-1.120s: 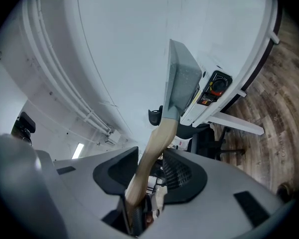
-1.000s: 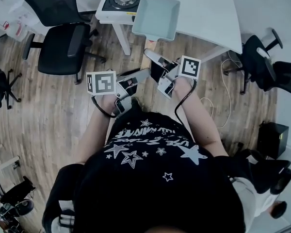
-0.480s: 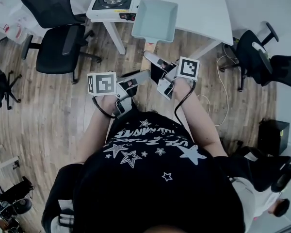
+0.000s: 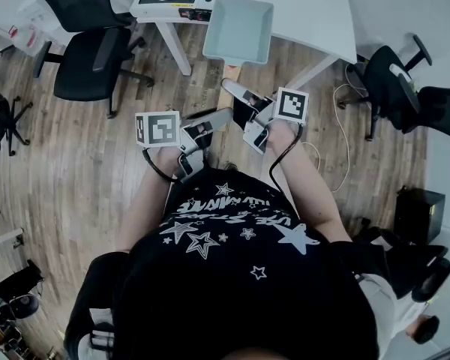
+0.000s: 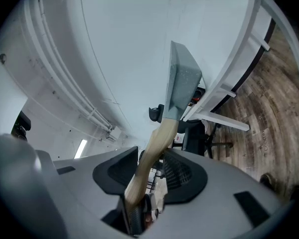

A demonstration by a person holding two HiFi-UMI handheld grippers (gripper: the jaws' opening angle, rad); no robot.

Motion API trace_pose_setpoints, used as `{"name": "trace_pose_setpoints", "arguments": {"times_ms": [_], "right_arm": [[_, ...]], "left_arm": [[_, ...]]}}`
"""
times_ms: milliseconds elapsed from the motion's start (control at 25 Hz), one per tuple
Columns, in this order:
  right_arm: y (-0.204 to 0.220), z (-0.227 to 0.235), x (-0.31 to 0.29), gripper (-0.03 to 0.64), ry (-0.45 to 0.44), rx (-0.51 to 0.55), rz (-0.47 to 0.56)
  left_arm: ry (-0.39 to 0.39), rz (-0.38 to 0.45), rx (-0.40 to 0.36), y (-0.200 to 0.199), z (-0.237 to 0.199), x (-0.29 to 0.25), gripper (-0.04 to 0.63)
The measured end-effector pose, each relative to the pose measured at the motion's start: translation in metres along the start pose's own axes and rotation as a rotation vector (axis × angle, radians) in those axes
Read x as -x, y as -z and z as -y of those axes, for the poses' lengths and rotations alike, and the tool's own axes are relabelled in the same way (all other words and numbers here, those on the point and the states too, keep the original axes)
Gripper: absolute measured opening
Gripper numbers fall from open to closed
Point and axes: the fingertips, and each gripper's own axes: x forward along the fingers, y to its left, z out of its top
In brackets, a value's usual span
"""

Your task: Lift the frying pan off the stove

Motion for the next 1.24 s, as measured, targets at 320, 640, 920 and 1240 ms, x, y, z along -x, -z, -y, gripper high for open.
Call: {"name": "trace_pose_setpoints", "arguments": {"times_ms": [320,640,920,1240], "right_arm": [[0.015,-0.002,0.028,0.156,-0.012,-0.005,-0.022],[0.035,-0.002,0.048,0.158,-0.025,0.001,-0.048],[0.047,-0.001,0.051,0.162,-0.019,-0.009,-0.064],[0.054,-0.003,0.052,0.166,-0.015,0.014,-0.092]], "left_arm": [[-0.008,0.015,0.002,0.029,0.010,-0.009,0.143],[-0.020,0.026,0.008,0.058,0.013,-0.013,0.143],[-0.022,0.034,0.016,0.067,0.014,-0.008,0.146],[-0.017,0.042,0.027,0.073,0.017,-0.006,0.149]]}}
